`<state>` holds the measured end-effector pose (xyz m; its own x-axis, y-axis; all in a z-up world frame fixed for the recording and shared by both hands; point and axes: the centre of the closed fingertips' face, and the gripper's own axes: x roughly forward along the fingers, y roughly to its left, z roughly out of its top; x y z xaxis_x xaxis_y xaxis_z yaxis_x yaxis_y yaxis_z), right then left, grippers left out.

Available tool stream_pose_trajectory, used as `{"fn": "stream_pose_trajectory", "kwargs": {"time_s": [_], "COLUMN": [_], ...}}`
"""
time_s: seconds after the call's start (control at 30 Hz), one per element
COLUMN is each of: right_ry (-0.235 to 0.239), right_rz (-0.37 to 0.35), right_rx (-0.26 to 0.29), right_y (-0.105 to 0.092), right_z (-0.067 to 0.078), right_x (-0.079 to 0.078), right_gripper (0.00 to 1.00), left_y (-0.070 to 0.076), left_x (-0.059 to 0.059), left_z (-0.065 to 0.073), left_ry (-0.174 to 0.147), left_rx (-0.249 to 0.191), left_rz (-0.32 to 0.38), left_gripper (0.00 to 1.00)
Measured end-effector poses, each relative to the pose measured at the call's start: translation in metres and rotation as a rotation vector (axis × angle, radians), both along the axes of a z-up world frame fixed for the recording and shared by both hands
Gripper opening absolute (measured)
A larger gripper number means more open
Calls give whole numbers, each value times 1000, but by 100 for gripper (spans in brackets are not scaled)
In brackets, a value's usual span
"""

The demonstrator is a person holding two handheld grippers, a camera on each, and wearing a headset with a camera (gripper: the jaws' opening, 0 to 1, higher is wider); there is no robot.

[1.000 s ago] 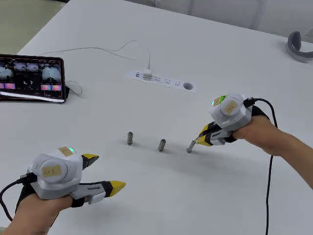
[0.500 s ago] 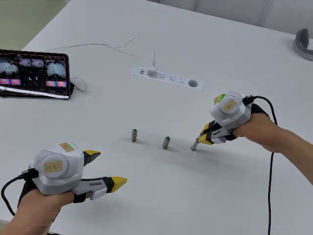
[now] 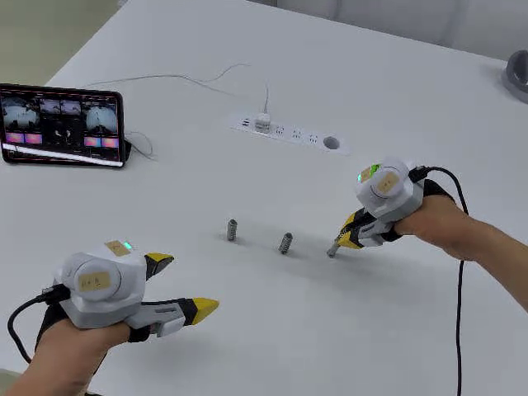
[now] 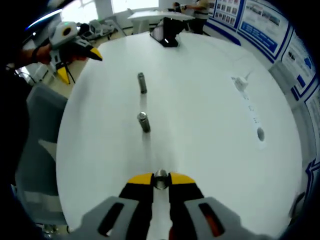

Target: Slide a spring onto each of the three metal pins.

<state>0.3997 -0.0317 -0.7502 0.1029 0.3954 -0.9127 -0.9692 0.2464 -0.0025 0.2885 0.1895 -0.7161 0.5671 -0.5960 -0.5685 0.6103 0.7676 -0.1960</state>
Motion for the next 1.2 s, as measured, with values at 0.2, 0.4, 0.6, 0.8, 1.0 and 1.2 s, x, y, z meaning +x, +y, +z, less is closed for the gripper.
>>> {"fn": "stream_pose_trajectory", "kwargs": {"time_s": [0.2, 0.4, 0.6, 0.8, 1.0, 1.2], "right_ry": [11, 20, 28, 32, 34, 39], "right_rz": [9, 9, 3, 7, 15, 18], "right_rx": [-5, -13, -11, -15, -27, -27], "right_y": [2, 1, 2, 4, 4, 5], "right_z": [-6, -13, -21, -27, -32, -36], "right_x": [-1, -1, 0, 1, -1, 0], "right_gripper": [13, 13, 13, 13, 13, 13], "left_y": [4, 7, 8, 12, 14, 17], "left_x": [0, 0, 0, 0, -2, -1], "left_z": [0, -2, 0, -2, -2, 0], "left_ry": [1, 3, 0, 2, 4, 2], "left_rx": [1, 4, 2, 3, 6, 9], "left_rz": [7, 11, 16, 24, 28, 32], "left_gripper": [65, 65, 65, 65, 65, 65]}}
